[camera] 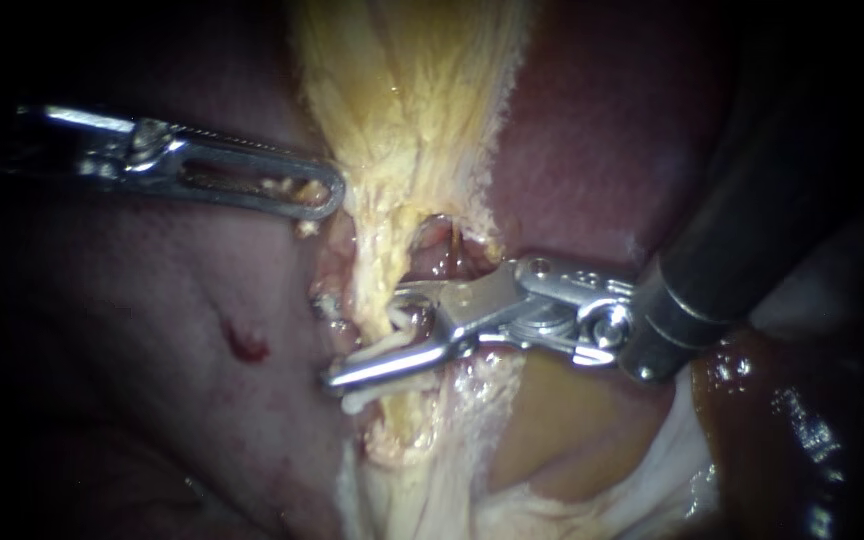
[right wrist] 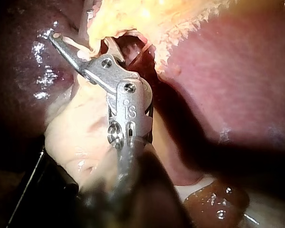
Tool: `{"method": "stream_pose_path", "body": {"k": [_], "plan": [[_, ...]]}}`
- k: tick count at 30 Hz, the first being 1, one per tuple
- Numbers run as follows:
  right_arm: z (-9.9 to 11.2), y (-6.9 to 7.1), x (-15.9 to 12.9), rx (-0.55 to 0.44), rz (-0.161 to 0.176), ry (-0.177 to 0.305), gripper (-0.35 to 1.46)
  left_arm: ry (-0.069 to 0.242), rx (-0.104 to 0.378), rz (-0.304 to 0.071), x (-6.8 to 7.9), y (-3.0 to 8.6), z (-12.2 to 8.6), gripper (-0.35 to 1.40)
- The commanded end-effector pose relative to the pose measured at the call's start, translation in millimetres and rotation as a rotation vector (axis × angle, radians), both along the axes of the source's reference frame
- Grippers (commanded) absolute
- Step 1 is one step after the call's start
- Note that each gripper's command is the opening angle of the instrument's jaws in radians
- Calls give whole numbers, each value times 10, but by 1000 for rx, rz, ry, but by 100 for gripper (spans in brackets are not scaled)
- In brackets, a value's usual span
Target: Clipping third clip left tube
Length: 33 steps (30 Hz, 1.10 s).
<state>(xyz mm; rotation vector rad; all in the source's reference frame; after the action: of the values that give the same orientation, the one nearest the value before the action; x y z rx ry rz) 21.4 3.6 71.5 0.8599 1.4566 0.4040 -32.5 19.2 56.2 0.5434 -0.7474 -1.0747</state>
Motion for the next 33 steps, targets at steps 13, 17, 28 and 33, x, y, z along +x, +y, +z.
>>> {"method": "stream_pose_path", "body": {"k": [13, 17, 28, 33], "plan": [[-12, 22, -7, 62, 26, 25, 49, 0, 0, 0, 1, 0, 0, -35], [-13, 21, -6, 69, 28, 30, 49, 0, 0, 1, 1, 0, 1, -35], [-31, 7, -4, 119, -20, 124, 50, -1, 0, 2, 4, 2, 4, -35], [-39, 3, -2, 133, -40, 159, 50, -1, 0, 2, 5, 3, 5, -35]]}}
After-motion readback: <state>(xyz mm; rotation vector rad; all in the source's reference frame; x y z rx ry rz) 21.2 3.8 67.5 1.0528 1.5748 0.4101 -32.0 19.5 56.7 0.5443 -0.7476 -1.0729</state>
